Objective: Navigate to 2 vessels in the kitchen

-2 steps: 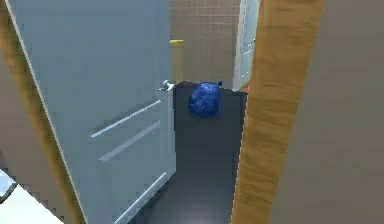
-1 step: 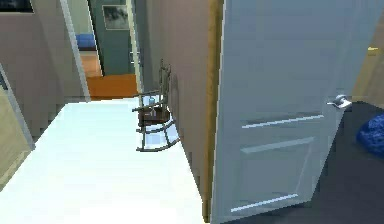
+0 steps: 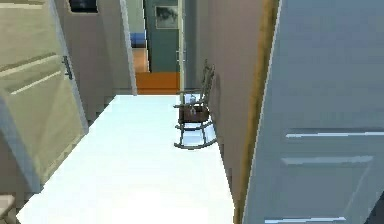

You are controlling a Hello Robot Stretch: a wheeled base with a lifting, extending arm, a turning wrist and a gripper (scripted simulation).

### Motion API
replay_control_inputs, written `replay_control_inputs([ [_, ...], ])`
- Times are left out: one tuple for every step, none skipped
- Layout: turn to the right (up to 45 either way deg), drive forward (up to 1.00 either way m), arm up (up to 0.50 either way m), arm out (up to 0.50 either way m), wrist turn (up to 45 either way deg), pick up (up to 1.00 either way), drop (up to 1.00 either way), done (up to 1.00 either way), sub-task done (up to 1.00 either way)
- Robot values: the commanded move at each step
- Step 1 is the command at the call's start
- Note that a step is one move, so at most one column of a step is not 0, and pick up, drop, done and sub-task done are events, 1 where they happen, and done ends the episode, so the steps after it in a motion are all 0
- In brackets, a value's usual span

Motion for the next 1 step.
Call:
replay_control_inputs([
  [0.0, 0.30, 0.00, 0.00, 0.0, 0.00, 0.00, 0.00, 0.00],
])
